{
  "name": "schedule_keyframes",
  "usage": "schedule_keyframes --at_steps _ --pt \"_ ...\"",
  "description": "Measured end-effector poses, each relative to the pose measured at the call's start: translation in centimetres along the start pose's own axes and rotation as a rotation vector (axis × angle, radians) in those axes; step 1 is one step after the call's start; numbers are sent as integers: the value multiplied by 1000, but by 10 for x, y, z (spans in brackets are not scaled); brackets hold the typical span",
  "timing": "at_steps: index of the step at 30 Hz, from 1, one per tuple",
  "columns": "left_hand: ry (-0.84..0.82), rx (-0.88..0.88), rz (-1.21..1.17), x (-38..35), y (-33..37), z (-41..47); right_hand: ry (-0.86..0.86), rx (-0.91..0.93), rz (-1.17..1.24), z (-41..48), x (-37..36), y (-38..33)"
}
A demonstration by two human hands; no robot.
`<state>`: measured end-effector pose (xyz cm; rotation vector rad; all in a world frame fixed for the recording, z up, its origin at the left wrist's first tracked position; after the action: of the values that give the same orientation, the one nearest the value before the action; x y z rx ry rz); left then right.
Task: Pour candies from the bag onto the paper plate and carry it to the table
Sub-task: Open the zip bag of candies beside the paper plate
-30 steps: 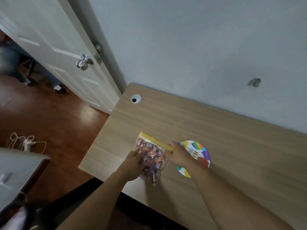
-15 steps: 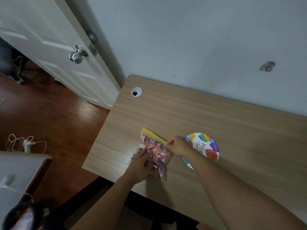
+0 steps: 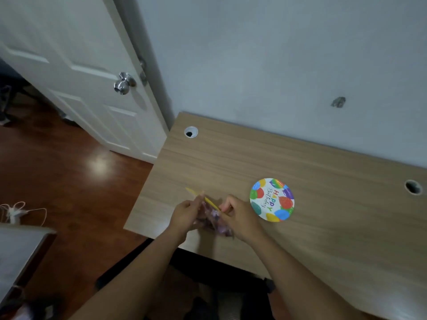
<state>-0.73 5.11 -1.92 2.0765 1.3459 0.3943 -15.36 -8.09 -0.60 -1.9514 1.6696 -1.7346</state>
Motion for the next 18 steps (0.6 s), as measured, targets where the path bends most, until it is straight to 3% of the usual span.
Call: schedule_keyframes --at_steps 9,18 --pt "-150 83 -123 21 2 -38 102 185 -88 -58 -9 -14" --pt "-290 -53 -2 20 -2 -61 14 -17 83 -77 -16 -24"
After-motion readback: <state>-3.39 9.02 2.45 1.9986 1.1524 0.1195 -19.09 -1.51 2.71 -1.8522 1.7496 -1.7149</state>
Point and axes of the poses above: each hand's wrist, its own z-axis towards the middle knuckle, its own x-axis out of the back of the hand, y = z × x, the point moved 1 cm from there along z, towards the middle knuckle, and after that the axes turned 15 degrees about -z, right-handed, at the moved point
